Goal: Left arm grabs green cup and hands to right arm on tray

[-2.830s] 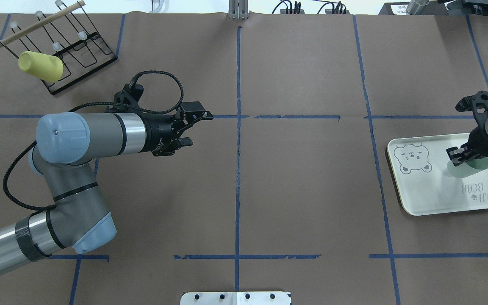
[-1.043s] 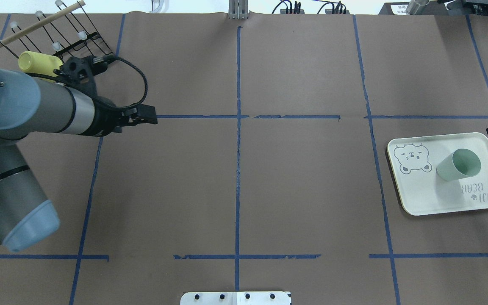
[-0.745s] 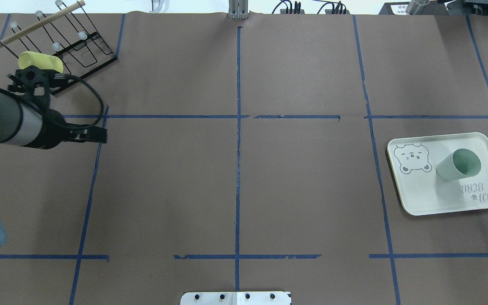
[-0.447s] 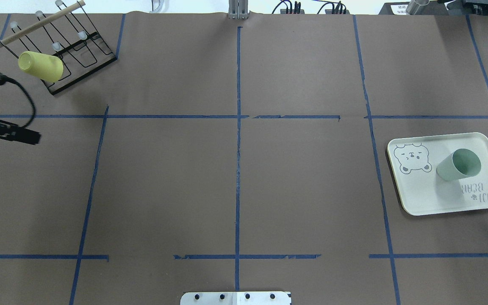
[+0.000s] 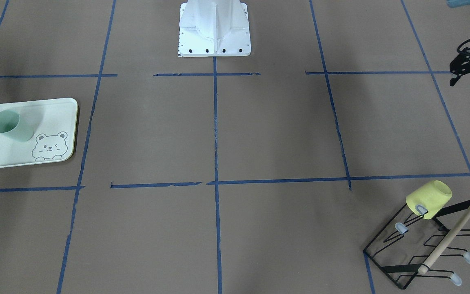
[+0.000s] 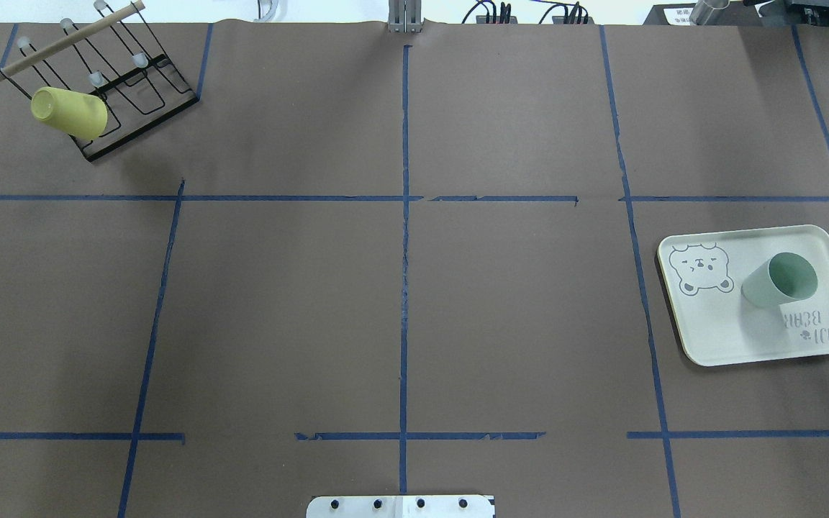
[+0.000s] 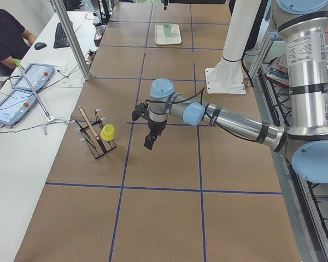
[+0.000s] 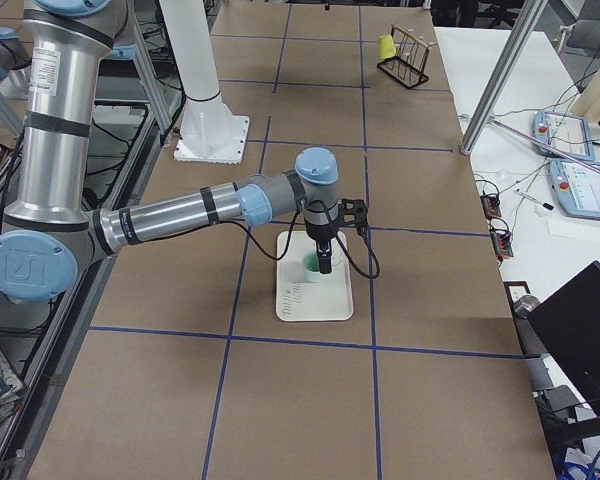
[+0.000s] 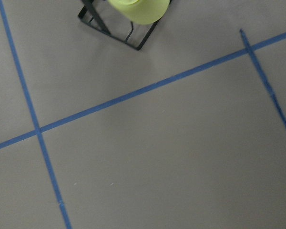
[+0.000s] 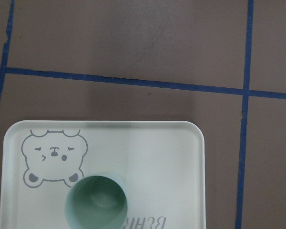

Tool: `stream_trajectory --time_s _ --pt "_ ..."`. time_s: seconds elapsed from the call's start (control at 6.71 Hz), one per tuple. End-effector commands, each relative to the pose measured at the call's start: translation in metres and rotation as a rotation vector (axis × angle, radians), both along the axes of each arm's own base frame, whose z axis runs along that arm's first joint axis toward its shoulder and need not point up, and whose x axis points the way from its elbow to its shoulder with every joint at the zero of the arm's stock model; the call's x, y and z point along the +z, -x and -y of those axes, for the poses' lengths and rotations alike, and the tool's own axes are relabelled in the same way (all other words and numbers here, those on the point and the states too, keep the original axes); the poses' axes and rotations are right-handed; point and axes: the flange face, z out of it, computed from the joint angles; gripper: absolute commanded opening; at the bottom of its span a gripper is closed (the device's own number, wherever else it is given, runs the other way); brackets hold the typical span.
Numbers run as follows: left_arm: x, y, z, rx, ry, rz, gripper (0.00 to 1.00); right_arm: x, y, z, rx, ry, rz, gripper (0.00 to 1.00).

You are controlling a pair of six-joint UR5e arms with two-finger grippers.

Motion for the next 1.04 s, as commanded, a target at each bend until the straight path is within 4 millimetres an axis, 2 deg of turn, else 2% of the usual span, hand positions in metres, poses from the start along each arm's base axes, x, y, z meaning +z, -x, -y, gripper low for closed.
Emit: stream_trajectory --time_s 0.0,0.15,0.3,0.45,0.74,0.89 --pt "0.06 0.057 -0.003 -0.01 0.044 -0.037 1.0 0.02 -0.016 -0.014 -0.036 0.001 0.002 1.0" --pt "0.06 0.07 -0.01 -0.041 0.13 -0.115 1.0 0.021 -0.012 -0.02 -0.062 0.017 0.051 1.0" --pt "0.062 0.076 -0.009 -0.057 0.172 -0.138 1.0 0.016 -0.014 -0.024 -0.066 0.027 0.096 1.0" --pt "0.091 0.078 -0.014 -0.06 0.227 -0.138 1.0 0.025 -0.013 -0.037 -0.081 0.08 0.135 1.0" --pt "0.096 0.085 -0.023 -0.083 0.285 -0.138 1.0 0.043 -0.018 -0.031 -0.101 0.07 0.115 1.0" --pt "0.099 0.085 -0.023 -0.086 0.294 -0.13 1.0 0.049 -0.027 -0.033 -0.088 0.061 0.087 1.0"
